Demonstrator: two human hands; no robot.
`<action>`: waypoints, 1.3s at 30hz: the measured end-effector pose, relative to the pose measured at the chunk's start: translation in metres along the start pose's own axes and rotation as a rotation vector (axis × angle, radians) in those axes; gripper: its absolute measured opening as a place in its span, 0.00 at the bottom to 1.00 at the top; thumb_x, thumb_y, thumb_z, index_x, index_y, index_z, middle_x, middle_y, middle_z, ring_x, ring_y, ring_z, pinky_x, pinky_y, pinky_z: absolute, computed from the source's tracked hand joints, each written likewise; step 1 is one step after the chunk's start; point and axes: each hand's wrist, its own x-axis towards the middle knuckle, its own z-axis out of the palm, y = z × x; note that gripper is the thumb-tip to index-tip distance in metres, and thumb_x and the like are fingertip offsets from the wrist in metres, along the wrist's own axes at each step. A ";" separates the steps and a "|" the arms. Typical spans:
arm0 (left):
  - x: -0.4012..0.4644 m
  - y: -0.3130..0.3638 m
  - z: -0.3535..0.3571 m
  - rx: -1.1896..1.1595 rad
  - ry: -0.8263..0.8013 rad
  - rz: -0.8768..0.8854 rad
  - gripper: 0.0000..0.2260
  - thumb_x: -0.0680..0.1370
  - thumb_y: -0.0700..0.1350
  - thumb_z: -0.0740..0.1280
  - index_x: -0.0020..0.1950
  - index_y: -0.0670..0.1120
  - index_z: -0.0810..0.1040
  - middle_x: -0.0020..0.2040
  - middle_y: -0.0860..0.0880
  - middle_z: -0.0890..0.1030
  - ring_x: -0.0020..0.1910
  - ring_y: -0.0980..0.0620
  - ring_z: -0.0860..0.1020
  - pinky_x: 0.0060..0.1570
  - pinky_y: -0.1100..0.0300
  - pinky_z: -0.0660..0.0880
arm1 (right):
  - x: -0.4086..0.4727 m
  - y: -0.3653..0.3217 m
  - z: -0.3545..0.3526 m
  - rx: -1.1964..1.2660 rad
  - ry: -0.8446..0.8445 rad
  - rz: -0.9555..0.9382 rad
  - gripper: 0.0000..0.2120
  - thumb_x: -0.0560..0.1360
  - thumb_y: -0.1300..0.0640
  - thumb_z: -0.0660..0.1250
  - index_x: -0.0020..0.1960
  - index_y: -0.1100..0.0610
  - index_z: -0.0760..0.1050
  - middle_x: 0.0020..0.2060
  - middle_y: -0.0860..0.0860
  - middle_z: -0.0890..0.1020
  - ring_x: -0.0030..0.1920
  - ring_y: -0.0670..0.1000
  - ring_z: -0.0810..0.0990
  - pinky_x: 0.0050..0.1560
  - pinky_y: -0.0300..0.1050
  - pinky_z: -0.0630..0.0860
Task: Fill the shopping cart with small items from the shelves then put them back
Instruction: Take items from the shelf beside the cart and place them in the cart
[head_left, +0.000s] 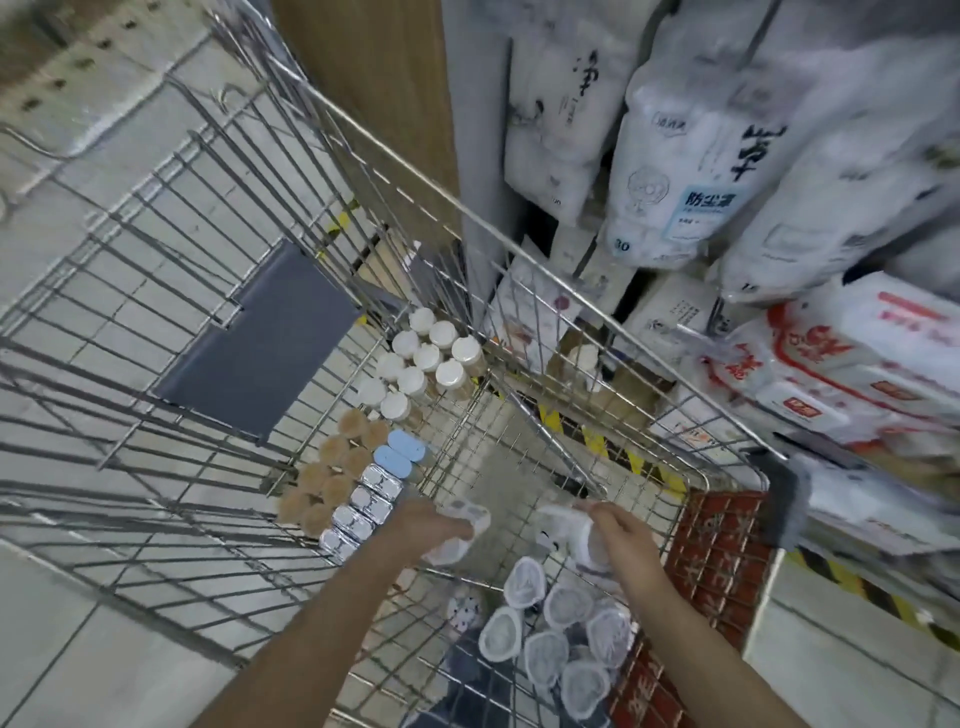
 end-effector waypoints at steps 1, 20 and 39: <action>-0.016 0.004 -0.007 -0.087 -0.013 0.042 0.26 0.67 0.50 0.75 0.60 0.41 0.73 0.52 0.44 0.77 0.42 0.52 0.78 0.32 0.65 0.75 | -0.015 -0.007 -0.005 0.043 0.010 0.002 0.12 0.80 0.58 0.60 0.45 0.48 0.80 0.44 0.47 0.79 0.49 0.53 0.77 0.58 0.61 0.76; -0.281 0.133 0.054 -0.318 0.029 0.722 0.15 0.72 0.37 0.72 0.55 0.48 0.75 0.53 0.45 0.82 0.50 0.45 0.80 0.49 0.51 0.76 | -0.254 -0.012 -0.197 1.115 0.079 -0.157 0.21 0.81 0.45 0.55 0.60 0.59 0.76 0.49 0.56 0.84 0.44 0.53 0.81 0.35 0.43 0.79; -0.458 0.257 0.479 -0.040 -0.394 0.929 0.12 0.75 0.43 0.70 0.57 0.44 0.77 0.50 0.44 0.84 0.48 0.46 0.82 0.49 0.52 0.77 | -0.459 0.183 -0.530 1.006 0.593 -0.490 0.38 0.50 0.46 0.80 0.57 0.58 0.76 0.51 0.52 0.84 0.50 0.49 0.84 0.52 0.48 0.81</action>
